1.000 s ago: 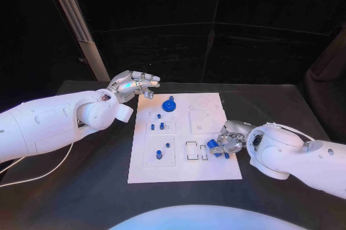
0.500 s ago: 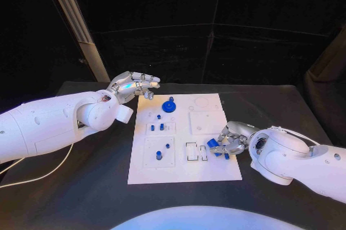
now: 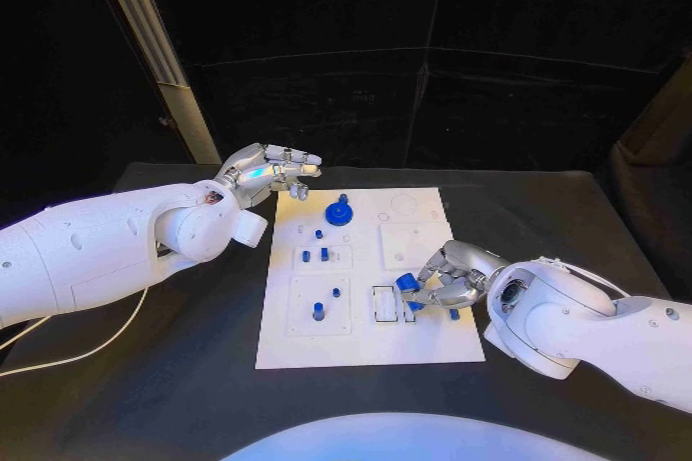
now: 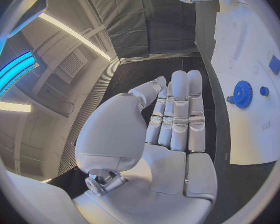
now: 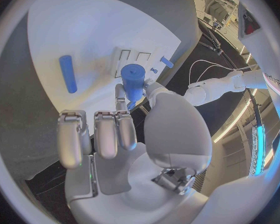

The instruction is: Assemble the parts on the task board

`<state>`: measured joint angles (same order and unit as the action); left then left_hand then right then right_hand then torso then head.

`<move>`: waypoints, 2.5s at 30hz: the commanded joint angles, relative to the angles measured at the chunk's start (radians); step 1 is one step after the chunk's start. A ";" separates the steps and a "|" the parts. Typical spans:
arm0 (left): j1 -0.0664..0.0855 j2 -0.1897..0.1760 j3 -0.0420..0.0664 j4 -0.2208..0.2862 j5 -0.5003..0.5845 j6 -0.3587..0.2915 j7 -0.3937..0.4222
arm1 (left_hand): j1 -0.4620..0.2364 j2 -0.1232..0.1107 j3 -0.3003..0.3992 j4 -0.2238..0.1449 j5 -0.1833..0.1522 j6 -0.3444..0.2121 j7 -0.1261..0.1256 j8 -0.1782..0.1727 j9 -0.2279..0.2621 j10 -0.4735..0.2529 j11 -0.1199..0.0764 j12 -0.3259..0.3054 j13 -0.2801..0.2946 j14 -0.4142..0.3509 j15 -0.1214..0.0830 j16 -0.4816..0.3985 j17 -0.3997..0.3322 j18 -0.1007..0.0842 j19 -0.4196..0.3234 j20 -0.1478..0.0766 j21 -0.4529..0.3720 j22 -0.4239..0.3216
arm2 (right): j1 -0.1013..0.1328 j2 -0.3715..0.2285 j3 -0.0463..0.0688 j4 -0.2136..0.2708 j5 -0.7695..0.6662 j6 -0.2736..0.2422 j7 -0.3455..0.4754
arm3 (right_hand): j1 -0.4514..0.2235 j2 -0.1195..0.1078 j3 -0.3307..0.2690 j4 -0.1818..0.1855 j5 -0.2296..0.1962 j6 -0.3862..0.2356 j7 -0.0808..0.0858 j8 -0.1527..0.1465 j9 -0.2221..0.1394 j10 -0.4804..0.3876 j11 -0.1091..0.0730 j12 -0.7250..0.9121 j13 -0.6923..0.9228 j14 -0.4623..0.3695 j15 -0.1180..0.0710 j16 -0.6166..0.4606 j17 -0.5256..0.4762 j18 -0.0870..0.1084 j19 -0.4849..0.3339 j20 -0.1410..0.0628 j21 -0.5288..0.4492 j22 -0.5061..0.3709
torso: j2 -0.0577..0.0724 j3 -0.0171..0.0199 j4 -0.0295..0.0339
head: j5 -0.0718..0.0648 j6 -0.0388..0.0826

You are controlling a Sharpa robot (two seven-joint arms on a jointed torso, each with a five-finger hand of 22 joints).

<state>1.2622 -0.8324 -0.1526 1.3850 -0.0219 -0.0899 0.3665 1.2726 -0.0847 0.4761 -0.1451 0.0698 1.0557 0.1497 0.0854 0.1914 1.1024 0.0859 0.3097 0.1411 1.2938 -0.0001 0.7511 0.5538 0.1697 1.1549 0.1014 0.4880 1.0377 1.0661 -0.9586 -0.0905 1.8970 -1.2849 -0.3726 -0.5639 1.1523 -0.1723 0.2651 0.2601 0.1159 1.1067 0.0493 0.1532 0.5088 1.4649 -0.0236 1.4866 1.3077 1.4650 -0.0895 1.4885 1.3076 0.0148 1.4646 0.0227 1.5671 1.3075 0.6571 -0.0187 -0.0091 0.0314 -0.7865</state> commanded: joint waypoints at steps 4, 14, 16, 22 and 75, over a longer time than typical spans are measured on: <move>0.001 0.000 0.001 0.004 0.004 0.011 0.005 | -0.003 0.009 -0.004 0.000 -0.004 -0.002 0.004 -0.005 -0.001 -0.007 -0.003 0.006 0.002 -0.009 0.001 -0.006 -0.001 0.012 -0.005 0.004 -0.006 -0.001 | 0.002 0.035 0.000 -0.009 0.062 0.067 -0.014 | -0.018 0.006 -0.003 0.016 0.004 0.019 -0.006 0.006 0.017 0.058 -0.007 -0.005 0.164 0.069 -0.004 -0.007 0.088 -0.015 0.106 -0.003 0.004 0.263 | 0.001 -0.0001 0.0001 | 0.003 -0.002; 0.001 -0.001 0.001 0.005 0.004 0.012 0.005 | -0.003 0.009 -0.004 0.000 -0.004 -0.002 0.004 -0.005 -0.001 -0.007 -0.003 0.006 0.002 -0.009 0.001 -0.006 -0.001 0.012 -0.005 0.004 -0.006 -0.001 | 0.002 0.077 0.000 -0.025 0.069 0.096 -0.045 | -0.051 0.003 -0.006 0.030 -0.001 0.033 -0.012 0.005 0.035 0.057 -0.011 -0.012 0.160 0.068 -0.008 -0.010 0.085 -0.015 0.106 -0.007 0.004 0.263 | 0.000 0.0000 -0.0009 | 0.006 -0.004; 0.001 0.000 0.001 0.005 0.004 0.012 0.005 | -0.003 0.009 -0.004 0.000 -0.004 -0.002 0.004 -0.005 -0.001 -0.007 -0.003 0.006 0.002 -0.009 0.001 -0.006 -0.001 0.012 -0.005 0.004 -0.006 -0.001 | 0.002 0.082 0.000 -0.028 0.069 0.098 -0.049 | -0.054 0.002 -0.006 0.030 -0.002 0.034 -0.012 0.005 0.036 0.057 -0.012 -0.012 0.160 0.068 -0.009 -0.011 0.084 -0.015 0.106 -0.007 0.004 0.263 | 0.000 0.0002 -0.0009 | 0.007 -0.005; 0.001 -0.001 0.001 0.005 0.004 0.013 0.004 | -0.003 0.009 -0.004 0.000 -0.004 -0.002 0.004 -0.005 -0.001 -0.007 -0.003 0.006 0.002 -0.009 0.001 -0.006 -0.001 0.012 -0.005 0.004 -0.006 -0.001 | 0.002 0.094 0.000 -0.039 0.061 0.089 -0.060 | -0.081 -0.008 -0.012 0.032 -0.024 0.036 -0.014 -0.001 0.046 0.056 -0.013 -0.016 0.157 0.067 -0.010 -0.014 0.079 -0.015 0.106 -0.009 0.004 0.263 | 0.000 0.0003 -0.0009 | 0.008 -0.005; 0.001 -0.001 0.000 0.003 0.004 0.015 0.000 | -0.003 0.009 -0.004 0.000 -0.004 -0.002 0.004 -0.005 -0.001 -0.007 -0.003 0.006 0.002 -0.009 0.001 -0.006 -0.001 0.012 -0.005 0.004 -0.006 -0.001 | 0.002 -0.036 0.001 0.005 0.028 0.032 0.064 | 0.101 0.131 -0.369 -0.158 -0.002 -0.009 0.004 -0.084 0.127 0.011 0.001 -0.124 0.073 0.057 -0.001 -0.055 0.027 -0.012 0.100 -0.003 -0.005 0.253 | -0.001 -0.0006 -0.0012 | -0.004 0.003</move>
<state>1.2623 -0.8332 -0.1530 1.3871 -0.0218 -0.0859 0.3632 1.2726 -0.0847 0.4762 -0.1450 0.0698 1.0558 0.1497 0.0854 0.1915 1.1024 0.0859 0.3097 0.1411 1.2938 -0.0001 0.7511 0.5541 0.1697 1.1549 0.1014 0.4880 1.0381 1.0667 -0.9842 -0.0900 1.8943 -1.3046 -0.3007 -0.5657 1.2526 -0.0496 -0.1045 0.1033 0.1094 1.1018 0.0526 0.0720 0.6384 1.4647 -0.0304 1.3651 1.3078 1.4686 -0.0930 1.4401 1.3073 0.0150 1.4684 0.0190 1.5671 1.3073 0.6562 -0.0182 -0.0100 0.0295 -0.7842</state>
